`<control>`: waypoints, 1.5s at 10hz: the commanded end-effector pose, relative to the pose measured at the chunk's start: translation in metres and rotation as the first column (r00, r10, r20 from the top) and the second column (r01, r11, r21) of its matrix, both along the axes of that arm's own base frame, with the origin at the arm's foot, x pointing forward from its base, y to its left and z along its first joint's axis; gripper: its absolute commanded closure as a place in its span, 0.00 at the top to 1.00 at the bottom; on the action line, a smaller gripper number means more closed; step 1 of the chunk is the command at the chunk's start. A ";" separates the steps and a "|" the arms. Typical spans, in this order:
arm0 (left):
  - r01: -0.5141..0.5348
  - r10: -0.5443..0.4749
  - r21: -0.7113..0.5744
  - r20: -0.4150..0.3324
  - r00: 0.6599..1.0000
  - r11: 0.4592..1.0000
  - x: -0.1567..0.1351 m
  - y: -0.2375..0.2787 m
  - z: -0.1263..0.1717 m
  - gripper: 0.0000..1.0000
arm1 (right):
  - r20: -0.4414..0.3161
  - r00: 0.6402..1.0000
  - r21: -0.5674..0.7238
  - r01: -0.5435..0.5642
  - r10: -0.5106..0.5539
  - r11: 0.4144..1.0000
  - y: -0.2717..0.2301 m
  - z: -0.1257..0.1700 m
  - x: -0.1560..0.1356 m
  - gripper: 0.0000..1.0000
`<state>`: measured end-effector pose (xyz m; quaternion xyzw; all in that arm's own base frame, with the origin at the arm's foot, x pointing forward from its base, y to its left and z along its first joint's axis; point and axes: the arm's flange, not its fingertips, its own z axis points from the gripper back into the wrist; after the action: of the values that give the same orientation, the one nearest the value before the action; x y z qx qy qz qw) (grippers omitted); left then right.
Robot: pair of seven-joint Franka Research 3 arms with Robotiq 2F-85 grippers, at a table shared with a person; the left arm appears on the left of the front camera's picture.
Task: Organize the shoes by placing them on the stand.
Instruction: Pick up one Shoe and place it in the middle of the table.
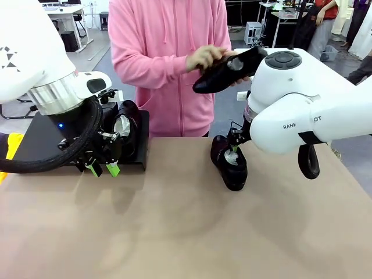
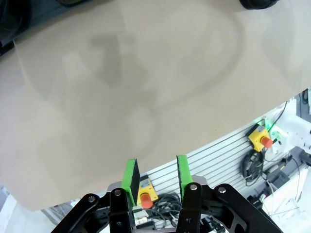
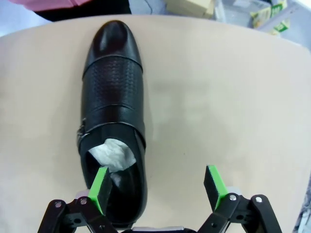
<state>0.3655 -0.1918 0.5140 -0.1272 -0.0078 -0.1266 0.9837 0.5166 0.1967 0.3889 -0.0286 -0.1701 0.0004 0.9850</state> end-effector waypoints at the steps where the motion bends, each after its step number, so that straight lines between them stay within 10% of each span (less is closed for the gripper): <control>1: -0.015 0.015 -0.014 0.003 1.000 1.000 0.000 0.000 0.000 0.44 | -0.016 1.000 -0.027 0.012 -0.013 1.000 -0.006 -0.009 0.014 1.00; 8: -0.015 0.015 -0.014 0.003 1.000 1.000 0.000 0.000 0.000 0.44 | -0.059 0.998 -0.006 0.015 -0.015 1.000 -0.009 -0.020 0.025 1.00; 12: -0.015 0.015 -0.014 0.003 1.000 1.000 0.000 0.000 0.000 0.44 | 0.140 0.989 0.087 0.026 -0.038 0.996 -0.025 0.074 -0.100 1.00; 15: -0.015 0.015 -0.014 0.003 1.000 1.000 0.000 0.000 0.000 0.44 | -0.071 0.996 0.116 -0.049 0.058 0.992 -0.044 0.100 -0.161 1.00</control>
<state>0.3662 -0.1918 0.5132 -0.1272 -0.0071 -0.1262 0.9838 0.3649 0.1660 0.4805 0.0239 -0.1829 -0.0037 0.9828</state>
